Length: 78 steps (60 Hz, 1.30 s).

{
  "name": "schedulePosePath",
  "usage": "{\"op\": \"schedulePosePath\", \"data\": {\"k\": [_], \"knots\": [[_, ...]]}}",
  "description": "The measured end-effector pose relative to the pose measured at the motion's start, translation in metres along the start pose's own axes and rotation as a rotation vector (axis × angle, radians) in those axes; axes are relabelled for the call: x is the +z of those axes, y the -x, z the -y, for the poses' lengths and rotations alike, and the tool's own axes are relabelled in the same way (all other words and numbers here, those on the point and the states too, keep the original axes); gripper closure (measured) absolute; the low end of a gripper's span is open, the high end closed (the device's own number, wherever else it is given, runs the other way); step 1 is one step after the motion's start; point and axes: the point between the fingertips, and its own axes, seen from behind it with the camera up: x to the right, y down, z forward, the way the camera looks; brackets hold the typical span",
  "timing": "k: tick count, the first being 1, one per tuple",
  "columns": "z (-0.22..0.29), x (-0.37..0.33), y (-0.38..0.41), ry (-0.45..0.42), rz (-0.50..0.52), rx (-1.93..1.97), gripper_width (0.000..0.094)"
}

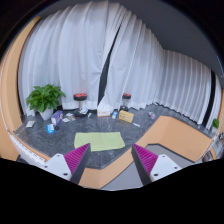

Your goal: Fold towel

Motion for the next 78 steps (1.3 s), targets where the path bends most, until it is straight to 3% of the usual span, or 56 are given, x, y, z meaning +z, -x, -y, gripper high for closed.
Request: {"op": "schedulePosePath", "data": {"k": [14, 26, 38, 50, 65, 68, 74, 78], "knots": [[-0.037, 0.008, 0.017, 0.054, 0.051, 0.016, 0.0088], [-0.089, 0.071, 0.091, 0.135, 0.167, 0.054, 0.0089], [-0.104, 0.189, 0.200, 0.124, 0.296, 0.038, 0.0083], [-0.110, 0.333, 0.264, 0.129, 0.290, -0.014, 0.0084], [-0.149, 0.458, 0.279, 0.216, 0.235, -0.081, 0.0098], [-0.151, 0.463, 0.280, 0.217, 0.217, -0.085, 0.0144], [-0.148, 0.473, 0.280, 0.167, 0.225, -0.129, 0.0391], [-0.147, 0.479, 0.267, 0.148, 0.191, -0.171, 0.0718]]}}
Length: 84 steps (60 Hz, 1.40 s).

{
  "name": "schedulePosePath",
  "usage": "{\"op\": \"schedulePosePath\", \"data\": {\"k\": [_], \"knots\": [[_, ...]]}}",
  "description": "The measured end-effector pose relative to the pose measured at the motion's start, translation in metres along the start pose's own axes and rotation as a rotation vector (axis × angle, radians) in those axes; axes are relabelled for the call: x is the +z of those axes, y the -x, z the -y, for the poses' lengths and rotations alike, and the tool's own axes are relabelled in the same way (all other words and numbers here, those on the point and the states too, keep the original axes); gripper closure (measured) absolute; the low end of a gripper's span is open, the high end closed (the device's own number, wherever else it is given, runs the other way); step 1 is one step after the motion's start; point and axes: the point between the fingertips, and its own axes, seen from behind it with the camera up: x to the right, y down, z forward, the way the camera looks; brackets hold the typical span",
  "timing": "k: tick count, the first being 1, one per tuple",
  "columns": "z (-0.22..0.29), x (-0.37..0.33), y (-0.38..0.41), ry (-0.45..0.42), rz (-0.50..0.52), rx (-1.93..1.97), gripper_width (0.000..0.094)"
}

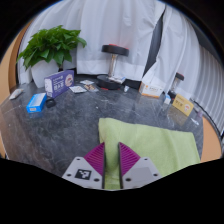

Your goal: Fold towel

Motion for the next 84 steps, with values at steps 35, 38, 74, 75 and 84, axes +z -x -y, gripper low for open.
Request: {"op": "schedulePosePath", "data": {"k": [35, 38, 74, 75, 84], "knots": [[0.131, -0.094, -0.057, -0.108, 0.300, 0.447, 0.0900], [0.116, -0.084, -0.085, -0.101, 0.277, 0.448, 0.0895], [0.020, -0.110, -0.292, -0.009, -0.083, 0.225, 0.0084], [0.022, -0.117, -0.290, -0.014, -0.084, 0.222, 0.0084], [0.037, -0.194, -0.260, -0.080, -0.078, 0.205, 0.0085]]}}
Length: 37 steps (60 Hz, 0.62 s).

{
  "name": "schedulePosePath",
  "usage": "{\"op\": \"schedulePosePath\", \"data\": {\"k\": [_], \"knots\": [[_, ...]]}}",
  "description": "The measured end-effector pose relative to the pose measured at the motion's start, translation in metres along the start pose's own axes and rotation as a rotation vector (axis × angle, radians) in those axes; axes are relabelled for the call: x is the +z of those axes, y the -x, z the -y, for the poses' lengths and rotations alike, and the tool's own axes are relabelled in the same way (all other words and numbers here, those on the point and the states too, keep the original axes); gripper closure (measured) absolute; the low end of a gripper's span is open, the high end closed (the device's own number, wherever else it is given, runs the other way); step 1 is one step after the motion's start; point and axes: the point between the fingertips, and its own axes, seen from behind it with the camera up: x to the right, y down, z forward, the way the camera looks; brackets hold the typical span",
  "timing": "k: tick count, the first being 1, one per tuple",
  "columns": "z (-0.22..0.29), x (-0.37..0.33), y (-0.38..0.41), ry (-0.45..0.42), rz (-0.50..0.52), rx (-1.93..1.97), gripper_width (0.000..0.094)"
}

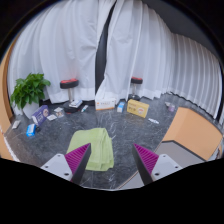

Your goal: Fold towel

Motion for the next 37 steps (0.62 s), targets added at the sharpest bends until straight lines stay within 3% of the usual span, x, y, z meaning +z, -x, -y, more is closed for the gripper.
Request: {"op": "schedulePosePath", "data": {"k": [12, 22, 37], "knots": [[-0.013, -0.116, 0.047, -0.056, 0.000, -0.015, 0.0081], [-0.038, -0.196, 0.083, -0.047, -0.003, -0.027, 0.0084], [-0.055, -0.256, 0.108, -0.051, -0.001, -0.031, 0.0084]]}}
